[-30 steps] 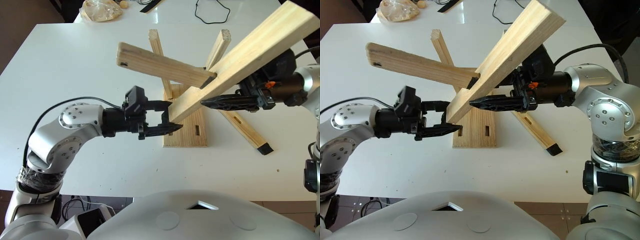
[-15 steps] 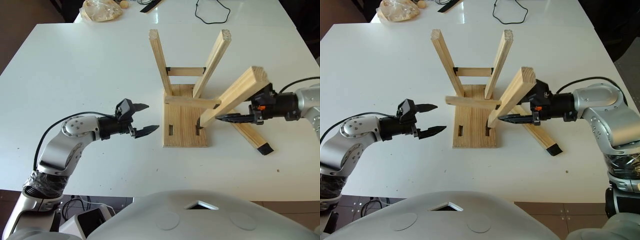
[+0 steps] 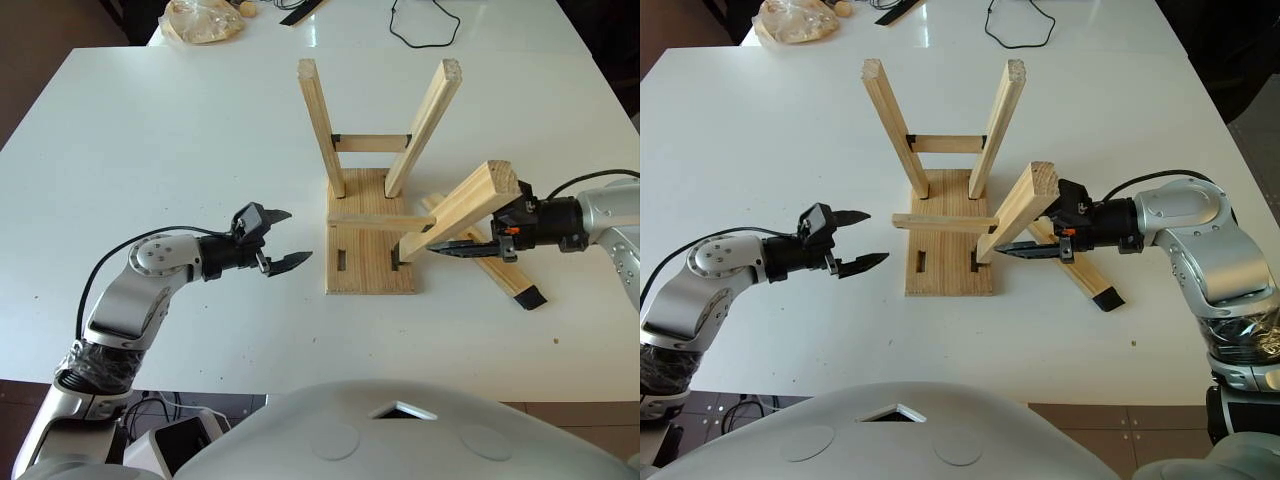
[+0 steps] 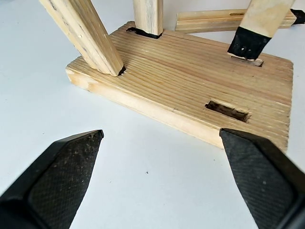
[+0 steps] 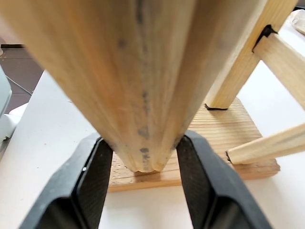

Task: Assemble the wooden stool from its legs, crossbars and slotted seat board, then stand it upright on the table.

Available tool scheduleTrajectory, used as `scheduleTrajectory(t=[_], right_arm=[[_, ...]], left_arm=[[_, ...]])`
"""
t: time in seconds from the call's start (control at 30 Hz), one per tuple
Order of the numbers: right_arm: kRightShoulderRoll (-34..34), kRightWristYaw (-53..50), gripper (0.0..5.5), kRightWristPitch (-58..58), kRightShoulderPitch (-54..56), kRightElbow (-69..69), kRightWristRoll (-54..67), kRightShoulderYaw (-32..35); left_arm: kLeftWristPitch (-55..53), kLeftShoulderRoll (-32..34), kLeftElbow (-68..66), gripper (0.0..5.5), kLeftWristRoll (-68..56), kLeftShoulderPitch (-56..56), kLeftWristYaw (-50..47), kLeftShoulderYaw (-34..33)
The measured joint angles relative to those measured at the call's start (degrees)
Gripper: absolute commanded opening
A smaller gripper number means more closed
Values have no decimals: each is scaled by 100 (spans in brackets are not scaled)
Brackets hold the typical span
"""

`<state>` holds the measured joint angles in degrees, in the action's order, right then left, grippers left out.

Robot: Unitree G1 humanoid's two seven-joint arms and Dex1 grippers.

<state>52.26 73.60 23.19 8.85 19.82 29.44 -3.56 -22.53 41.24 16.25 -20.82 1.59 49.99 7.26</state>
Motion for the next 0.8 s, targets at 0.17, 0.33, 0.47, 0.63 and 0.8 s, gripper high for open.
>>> scheduleTrajectory(t=[0.17,0.33,0.47,0.63,0.8], right_arm=[[-23,2,200,-4,-179,56,-23,-119],[-37,-5,200,-209,-221,-43,-188,-323],[-56,84,200,-594,-26,-463,-392,-569],[-52,113,200,-1100,231,-820,-1005,-1106],[-43,256,147,-1042,104,-1162,-1681,-1664]], left_arm=[[85,-102,-54,451,107,43,3,34],[91,-121,-54,451,140,83,30,43],[94,-145,-54,451,189,91,50,94],[95,-176,-51,451,250,141,40,160],[96,-276,-35,451,292,187,10,281]])
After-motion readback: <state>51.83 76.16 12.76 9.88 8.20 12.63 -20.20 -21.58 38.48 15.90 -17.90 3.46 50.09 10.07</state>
